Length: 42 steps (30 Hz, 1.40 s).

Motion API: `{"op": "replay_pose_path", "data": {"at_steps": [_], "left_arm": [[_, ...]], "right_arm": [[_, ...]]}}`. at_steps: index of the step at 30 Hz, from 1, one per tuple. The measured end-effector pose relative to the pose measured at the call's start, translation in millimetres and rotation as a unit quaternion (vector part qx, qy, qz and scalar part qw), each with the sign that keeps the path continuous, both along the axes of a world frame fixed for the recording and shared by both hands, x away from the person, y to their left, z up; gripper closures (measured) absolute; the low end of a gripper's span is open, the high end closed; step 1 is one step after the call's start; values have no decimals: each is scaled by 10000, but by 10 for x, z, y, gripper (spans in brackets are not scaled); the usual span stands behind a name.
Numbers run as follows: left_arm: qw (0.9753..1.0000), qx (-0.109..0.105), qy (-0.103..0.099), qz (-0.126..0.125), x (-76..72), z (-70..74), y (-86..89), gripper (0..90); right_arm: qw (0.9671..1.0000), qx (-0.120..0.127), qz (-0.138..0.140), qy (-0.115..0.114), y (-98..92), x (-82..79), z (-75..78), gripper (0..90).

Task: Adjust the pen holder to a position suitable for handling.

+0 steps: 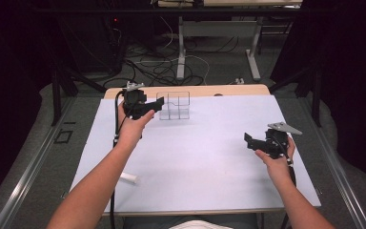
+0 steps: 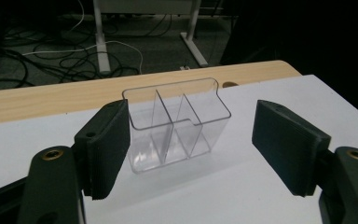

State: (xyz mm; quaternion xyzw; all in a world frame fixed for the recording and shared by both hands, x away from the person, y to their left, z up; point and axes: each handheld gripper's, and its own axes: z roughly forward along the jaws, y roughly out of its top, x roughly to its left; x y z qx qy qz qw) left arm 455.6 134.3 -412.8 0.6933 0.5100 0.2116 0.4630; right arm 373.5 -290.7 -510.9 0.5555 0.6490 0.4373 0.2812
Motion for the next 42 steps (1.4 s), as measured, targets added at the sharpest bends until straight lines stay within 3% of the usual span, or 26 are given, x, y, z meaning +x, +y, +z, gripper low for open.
{"op": "replay_pose_path", "data": {"at_steps": [2, 6, 17, 24, 34, 42], "left_arm": [[10000, 4, 12, 17, 30, 1, -11, 292], [9997, 237, 62, 83, 160, 4, -49, 296], [9984, 169, 410, 358, 433, 35, -76, 310], [9978, 240, 480, 379, 565, 26, -119, 360], [9966, 380, 641, 363, 718, -79, -180, 395], [9933, 535, 956, 366, 826, -210, -135, 454]], "right_arm": [[10000, 11, -3, -4, 1, 0, 1, 26], [10000, -3, -17, 35, -7, -3, 4, 27], [9999, 76, -42, 59, -5, 6, -14, 30], [9999, 106, -54, 88, -2, 13, -23, 30], [9999, 74, -38, 91, -19, 18, -26, 31], [9999, 115, -21, 103, -18, 28, -38, 30]]}}
